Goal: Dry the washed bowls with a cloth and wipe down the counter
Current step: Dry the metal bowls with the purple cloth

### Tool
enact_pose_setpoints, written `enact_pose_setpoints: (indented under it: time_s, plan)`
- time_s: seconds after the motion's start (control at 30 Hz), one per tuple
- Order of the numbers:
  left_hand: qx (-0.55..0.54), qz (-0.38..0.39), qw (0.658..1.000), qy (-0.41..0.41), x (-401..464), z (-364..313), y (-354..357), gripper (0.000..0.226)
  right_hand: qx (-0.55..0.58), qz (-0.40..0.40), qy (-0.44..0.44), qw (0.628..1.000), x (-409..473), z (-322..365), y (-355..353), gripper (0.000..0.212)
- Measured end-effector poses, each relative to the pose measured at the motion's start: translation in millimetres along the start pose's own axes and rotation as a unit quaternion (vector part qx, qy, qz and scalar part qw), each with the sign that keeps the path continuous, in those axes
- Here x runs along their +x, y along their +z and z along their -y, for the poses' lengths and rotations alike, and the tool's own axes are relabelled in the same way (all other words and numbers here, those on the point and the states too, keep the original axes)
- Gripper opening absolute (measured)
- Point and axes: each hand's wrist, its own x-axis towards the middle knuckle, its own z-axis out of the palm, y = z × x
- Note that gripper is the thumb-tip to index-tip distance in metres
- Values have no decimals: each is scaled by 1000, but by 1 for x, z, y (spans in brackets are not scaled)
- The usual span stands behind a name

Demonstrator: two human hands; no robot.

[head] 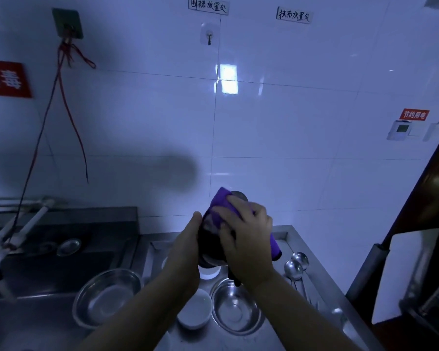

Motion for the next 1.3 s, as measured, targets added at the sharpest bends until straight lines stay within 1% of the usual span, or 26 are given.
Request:
enact_pose_setpoints:
  time_s: [0.07, 0.13, 0.2, 0.27, 0.33, 0.47, 0.57, 0.67, 0.73, 0.87, 0.93, 0.97, 1.03, 1.17, 1.2, 1.3]
  plan:
    - [-18, -6, 1000, 2, -1, -1, -2, 47, 108, 2, 104, 989, 12, -6, -5, 37]
    - [-38, -8, 999, 0, 1, -2, -6, 43, 229, 7, 188, 955, 19, -17, -9, 37]
    - [-69, 8, 998, -4, 2, -6, -8, 43, 291, 1, 230, 928, 18, -24, -10, 36]
    - [-123, 28, 992, -6, 4, -11, -9, 44, 320, -22, 239, 916, 10, -26, -9, 34]
    - [-176, 47, 983, -13, 5, -14, -10, 46, 307, -39, 228, 923, -2, -23, -4, 36]
    - [-213, 75, 973, -41, 6, -7, -12, 51, 167, -61, 200, 963, -20, -15, 0, 49]
    - [-212, 81, 973, -51, 6, 0, -13, 53, 45, -45, 146, 987, -13, -11, -6, 47]
    - [-207, 93, 972, -67, 4, 1, -12, 50, -31, -8, 64, 997, -4, -4, -11, 49]
    - [-213, 98, 969, -80, 5, -1, -11, 50, -49, 6, -9, 999, -7, -1, -9, 45]
    - [-233, 107, 961, -105, 5, -16, -13, 49, -9, 5, -158, 987, -23, -4, -5, 40]
    - [-238, 120, 956, -119, 4, -22, -15, 51, -4, 3, -213, 977, -30, -10, -5, 37]
    - [-240, 130, 954, -121, 2, -23, -16, 52, 1, -3, -226, 974, -31, -14, -7, 34]
    - [-246, 144, 951, -119, 1, -23, -17, 52, 17, -11, -221, 975, -29, -20, -12, 33]
    - [-253, 141, 952, -102, -1, -15, -11, 47, 5, 12, -134, 991, -6, -10, -19, 42]
    - [-258, 140, 950, -104, -3, -13, -8, 45, -5, 22, -125, 992, 1, -3, -20, 42]
    - [-293, 127, 939, -126, -7, -10, -1, 41, -48, 58, -165, 983, 10, 14, -19, 38]
